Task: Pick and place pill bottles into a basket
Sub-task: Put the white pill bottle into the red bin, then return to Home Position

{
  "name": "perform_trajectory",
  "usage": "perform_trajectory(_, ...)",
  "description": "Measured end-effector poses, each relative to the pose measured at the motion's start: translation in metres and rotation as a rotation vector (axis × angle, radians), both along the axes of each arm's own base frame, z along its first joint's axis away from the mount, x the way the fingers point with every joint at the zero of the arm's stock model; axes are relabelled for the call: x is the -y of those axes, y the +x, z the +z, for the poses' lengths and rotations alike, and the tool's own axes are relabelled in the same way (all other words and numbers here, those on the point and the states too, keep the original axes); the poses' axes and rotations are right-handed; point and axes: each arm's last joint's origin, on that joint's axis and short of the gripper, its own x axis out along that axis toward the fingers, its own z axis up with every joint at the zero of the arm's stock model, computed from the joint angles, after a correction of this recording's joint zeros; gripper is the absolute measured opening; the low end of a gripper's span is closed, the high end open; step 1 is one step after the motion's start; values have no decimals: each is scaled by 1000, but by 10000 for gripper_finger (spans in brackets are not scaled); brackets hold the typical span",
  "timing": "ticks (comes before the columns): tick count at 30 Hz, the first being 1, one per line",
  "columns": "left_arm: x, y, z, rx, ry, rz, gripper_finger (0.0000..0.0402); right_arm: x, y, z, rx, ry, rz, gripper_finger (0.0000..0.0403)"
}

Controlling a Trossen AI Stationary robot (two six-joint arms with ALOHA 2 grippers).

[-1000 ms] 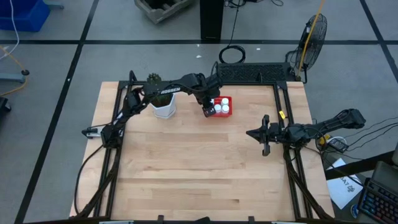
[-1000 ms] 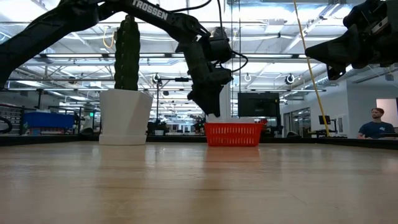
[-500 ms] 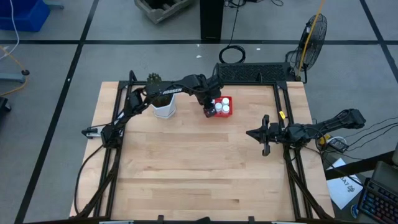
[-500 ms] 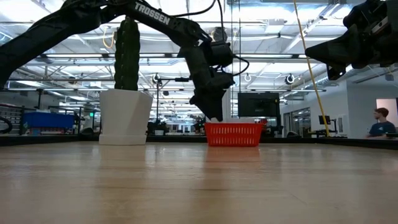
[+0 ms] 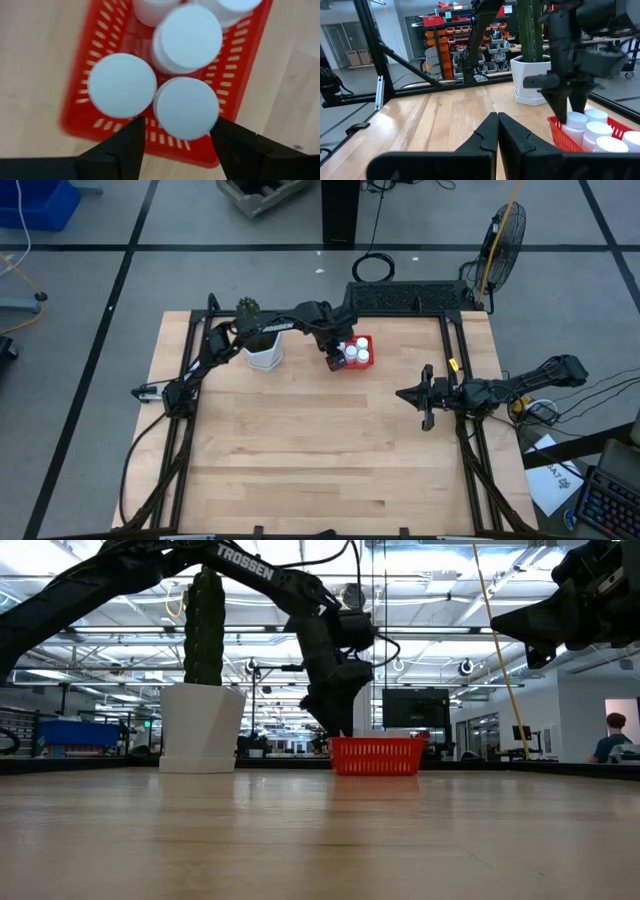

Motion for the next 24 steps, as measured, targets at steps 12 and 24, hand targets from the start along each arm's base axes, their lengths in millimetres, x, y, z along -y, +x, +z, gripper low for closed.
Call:
perform_trajectory(12, 13, -13, 33, -20, 13, -2, 218, 0, 0, 0, -1, 0, 0, 4)
perform_trajectory(24, 106, 3, 45, -12, -48, -266, 13, 0, 0, 0, 0, 0, 0, 4)
